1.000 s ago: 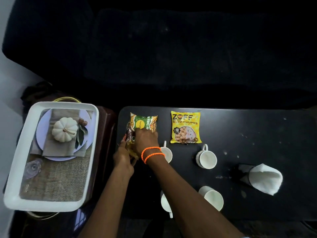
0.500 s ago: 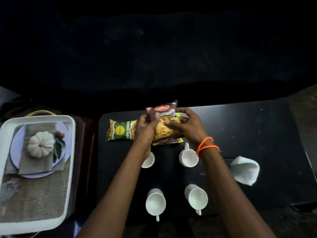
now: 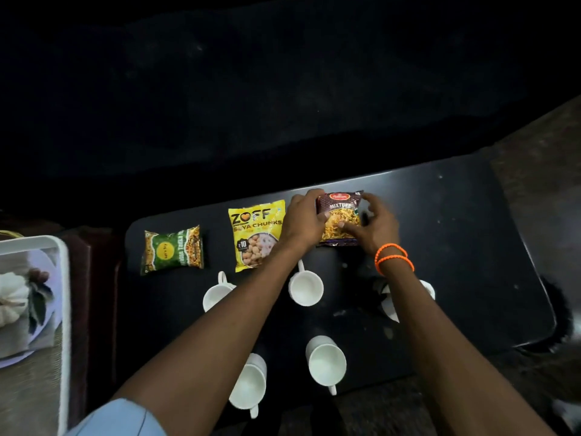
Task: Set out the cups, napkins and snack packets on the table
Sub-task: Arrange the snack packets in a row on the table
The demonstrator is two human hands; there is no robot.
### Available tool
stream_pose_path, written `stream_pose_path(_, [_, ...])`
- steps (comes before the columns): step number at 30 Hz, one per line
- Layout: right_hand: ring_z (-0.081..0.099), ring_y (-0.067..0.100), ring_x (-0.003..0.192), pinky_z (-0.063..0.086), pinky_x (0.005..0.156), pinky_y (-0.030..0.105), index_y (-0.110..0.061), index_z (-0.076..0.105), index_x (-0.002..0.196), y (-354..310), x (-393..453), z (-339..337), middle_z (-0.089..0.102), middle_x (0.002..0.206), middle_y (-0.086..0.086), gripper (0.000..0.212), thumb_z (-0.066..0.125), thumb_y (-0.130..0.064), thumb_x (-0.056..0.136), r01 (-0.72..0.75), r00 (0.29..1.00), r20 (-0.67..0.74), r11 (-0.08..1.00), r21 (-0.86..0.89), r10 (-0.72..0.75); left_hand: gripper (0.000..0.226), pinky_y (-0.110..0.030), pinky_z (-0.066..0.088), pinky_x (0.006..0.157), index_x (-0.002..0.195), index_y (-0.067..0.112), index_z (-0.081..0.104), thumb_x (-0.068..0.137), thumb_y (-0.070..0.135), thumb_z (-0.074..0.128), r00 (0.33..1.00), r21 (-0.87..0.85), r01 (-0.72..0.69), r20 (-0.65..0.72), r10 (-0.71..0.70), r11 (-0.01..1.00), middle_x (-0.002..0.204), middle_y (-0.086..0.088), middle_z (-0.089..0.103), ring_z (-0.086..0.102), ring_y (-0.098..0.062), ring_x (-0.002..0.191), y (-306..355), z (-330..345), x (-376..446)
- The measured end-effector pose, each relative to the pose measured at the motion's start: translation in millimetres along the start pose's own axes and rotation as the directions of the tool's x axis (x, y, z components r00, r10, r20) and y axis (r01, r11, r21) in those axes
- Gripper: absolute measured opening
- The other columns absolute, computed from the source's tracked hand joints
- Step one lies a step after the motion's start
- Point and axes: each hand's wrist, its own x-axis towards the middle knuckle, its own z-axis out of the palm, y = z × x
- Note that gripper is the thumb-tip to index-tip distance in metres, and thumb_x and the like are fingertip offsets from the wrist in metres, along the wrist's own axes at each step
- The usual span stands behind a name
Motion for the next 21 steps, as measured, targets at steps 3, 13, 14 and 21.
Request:
stream_pose_path(3, [0.059, 0.035, 0.124, 0.051, 0.105, 0.043, -0.022, 0.058, 0.142, 0, -2, 6, 0.058, 0.138, 0.015, 0.079, 0.092, -0.015, 0.071, 0.081, 0.996, 0.034, 0.994, -0.069, -0.079, 0.061, -0.037, 0.042, 0.113, 0.151, 0.022, 0.053, 0.094, 0.019, 0.073, 0.998, 0.077, -0.029, 0.064, 0.024, 0.997, 0.144, -0.015, 0.058, 0.053, -0.032, 0.134, 0, 10, 6])
stream_pose_path(13, [0.057, 0.032, 0.131, 0.048, 0.112, 0.044, -0.024, 0.057, 0.144, -2, 11, -2, 0.060, 0.144, 0.010, 0.079, 0.088, -0.004, 0.074, 0.114, 0.991, 0.083, 0.983, -0.147, -0.102, 0.071, -0.041, 0.052, 0.101, 0.153, 0.025, 0.051, 0.089, 0.019, 0.081, 1.000, 0.119, -0.019, -0.012, 0.021, 0.993, 0.128, -0.016, 0.063, 0.063, -0.034, 0.118, -4, 39, 4])
stream_pose_path(14, [0.057, 0.033, 0.131, 0.048, 0.111, 0.046, -0.025, 0.057, 0.143, -2, 11, -2, 0.060, 0.144, 0.010, 0.078, 0.088, -0.005, 0.074, 0.119, 0.990, 0.092, 0.980, -0.161, -0.105, 0.071, -0.040, 0.052, 0.101, 0.153, 0.025, 0.051, 0.089, 0.019, 0.080, 1.000, 0.116, -0.022, -0.013, 0.024, 0.993, 0.128, -0.016, 0.063, 0.063, -0.034, 0.118, -3, 39, 3])
stream_pose_path(21, [0.045, 0.041, 0.136, 0.039, 0.112, 0.048, -0.017, 0.062, 0.138, -33, 3, 6, 0.050, 0.147, 0.019, 0.068, 0.086, -0.018, 0.074, 0.196, 0.977, 0.003, 0.900, -0.390, -0.212, 0.044, -0.035, 0.050, 0.104, 0.134, 0.018, 0.070, 0.090, 0.021, 0.077, 0.992, -0.007, -0.021, -0.121, 0.020, 1.000, 0.129, -0.013, 0.068, 0.065, -0.028, 0.118, -8, -28, -13])
